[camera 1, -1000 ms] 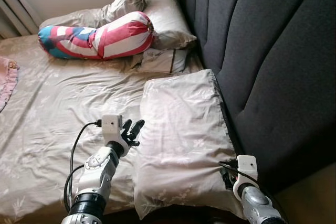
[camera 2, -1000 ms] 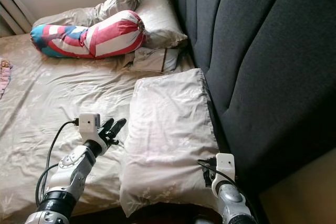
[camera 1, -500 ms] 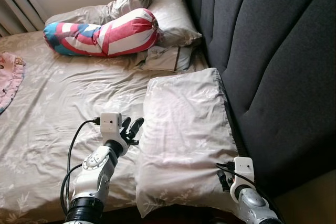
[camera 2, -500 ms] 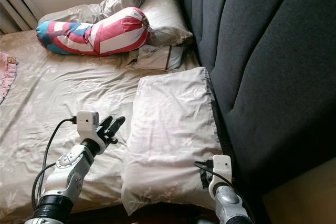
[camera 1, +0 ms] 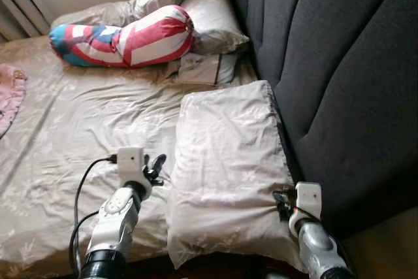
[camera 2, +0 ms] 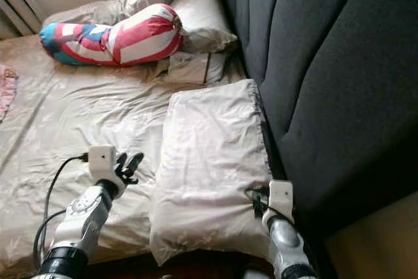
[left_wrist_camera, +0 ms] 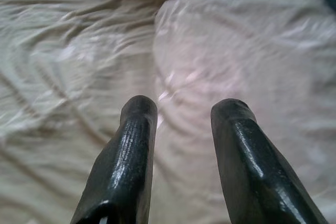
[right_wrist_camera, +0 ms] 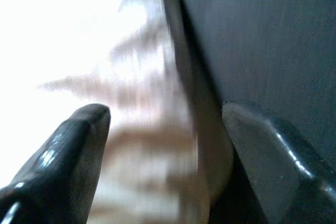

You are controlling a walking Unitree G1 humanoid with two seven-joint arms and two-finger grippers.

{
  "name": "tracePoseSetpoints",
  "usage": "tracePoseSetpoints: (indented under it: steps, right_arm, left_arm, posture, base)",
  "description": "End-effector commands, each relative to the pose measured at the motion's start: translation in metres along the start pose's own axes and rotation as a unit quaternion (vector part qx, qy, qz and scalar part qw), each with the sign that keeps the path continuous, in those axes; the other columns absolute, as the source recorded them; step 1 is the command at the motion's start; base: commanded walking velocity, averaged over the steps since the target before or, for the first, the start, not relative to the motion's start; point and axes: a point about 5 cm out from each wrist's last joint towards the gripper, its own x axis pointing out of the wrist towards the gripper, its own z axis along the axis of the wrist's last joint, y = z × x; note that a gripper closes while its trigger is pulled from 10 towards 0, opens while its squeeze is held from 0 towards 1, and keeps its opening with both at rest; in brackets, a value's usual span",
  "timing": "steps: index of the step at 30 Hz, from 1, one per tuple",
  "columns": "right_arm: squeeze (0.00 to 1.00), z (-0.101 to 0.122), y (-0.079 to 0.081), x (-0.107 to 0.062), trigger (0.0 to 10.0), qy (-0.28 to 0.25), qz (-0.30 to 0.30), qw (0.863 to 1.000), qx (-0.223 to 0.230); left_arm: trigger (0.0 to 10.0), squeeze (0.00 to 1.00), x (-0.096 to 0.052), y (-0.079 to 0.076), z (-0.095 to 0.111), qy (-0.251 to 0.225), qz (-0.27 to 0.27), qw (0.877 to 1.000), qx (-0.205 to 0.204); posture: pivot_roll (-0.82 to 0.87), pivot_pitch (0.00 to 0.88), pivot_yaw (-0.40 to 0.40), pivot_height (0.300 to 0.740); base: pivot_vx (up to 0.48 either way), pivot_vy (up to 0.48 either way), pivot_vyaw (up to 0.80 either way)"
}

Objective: Clean up the room

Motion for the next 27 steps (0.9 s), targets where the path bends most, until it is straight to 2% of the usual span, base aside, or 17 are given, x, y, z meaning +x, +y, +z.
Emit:
tracePoseSetpoints:
  steps: [1,5,7,8,10,12,15,20,27]
  right_arm:
    - [0.00,0.014,0.010,0.002,10.0,-0.049,0.028,0.998,-0.009]
    - [0.00,0.035,0.017,0.001,10.0,-0.111,0.042,0.993,-0.002]
    - [0.00,0.046,0.022,-0.001,10.0,-0.146,0.052,0.988,0.002]
    - [0.00,0.054,0.027,-0.005,10.0,-0.170,0.062,0.983,0.003]
    - [0.00,0.060,0.032,-0.011,10.0,-0.190,0.071,0.979,-0.002]
    - [0.00,0.064,0.034,-0.019,10.0,-0.208,0.081,0.975,-0.010]
    - [0.00,0.063,0.029,-0.029,10.0,-0.208,0.076,0.975,-0.010]
    - [0.00,0.058,0.025,-0.038,10.0,-0.198,0.073,0.977,-0.014]
    - [0.00,0.061,0.025,-0.053,10.0,-0.192,0.083,0.978,-0.015]
  left_arm:
    - [10.0,0.00,-0.006,0.003,-0.004,-0.002,0.010,1.000,0.019]
    - [10.0,0.00,-0.010,-0.012,0.000,-0.037,0.002,0.999,0.039]
    - [10.0,0.00,-0.012,-0.021,0.006,-0.067,0.002,0.997,0.042]
    - [10.0,0.00,-0.013,-0.027,0.013,-0.093,-0.002,0.994,0.061]
    - [10.0,0.00,-0.016,-0.029,0.022,-0.122,0.001,0.989,0.087]
    - [10.0,0.00,-0.018,-0.029,0.030,-0.146,0.014,0.986,0.081]
    - [10.0,0.00,-0.023,-0.026,0.040,-0.169,0.031,0.981,0.086]
    - [10.0,0.00,-0.030,-0.025,0.042,-0.170,0.043,0.981,0.078]
    - [10.0,0.00,-0.053,-0.018,0.038,-0.154,0.064,0.982,0.084]
  posture:
    - [-0.10,0.179,0.066,0.740]
    - [-0.13,0.155,0.046,0.740]
    - [-0.14,0.139,0.036,0.740]
    - [-0.14,0.125,0.027,0.740]
    - [-0.15,0.110,0.019,0.740]
    - [-0.15,0.098,0.007,0.740]
    - [-0.16,0.102,-0.001,0.740]
    - [-0.16,0.123,-0.005,0.740]
    - [-0.15,0.193,-0.014,0.740]
  base:
    - [0.000,0.000,0.00]
    - [0.000,0.000,0.00]
    - [0.000,0.000,0.00]
    - [0.000,0.000,0.00]
    - [0.000,0.000,0.00]
    - [0.000,0.000,0.00]
    - [0.000,0.000,0.00]
    - [0.000,0.000,0.00]
    - [0.000,0.000,0.00]
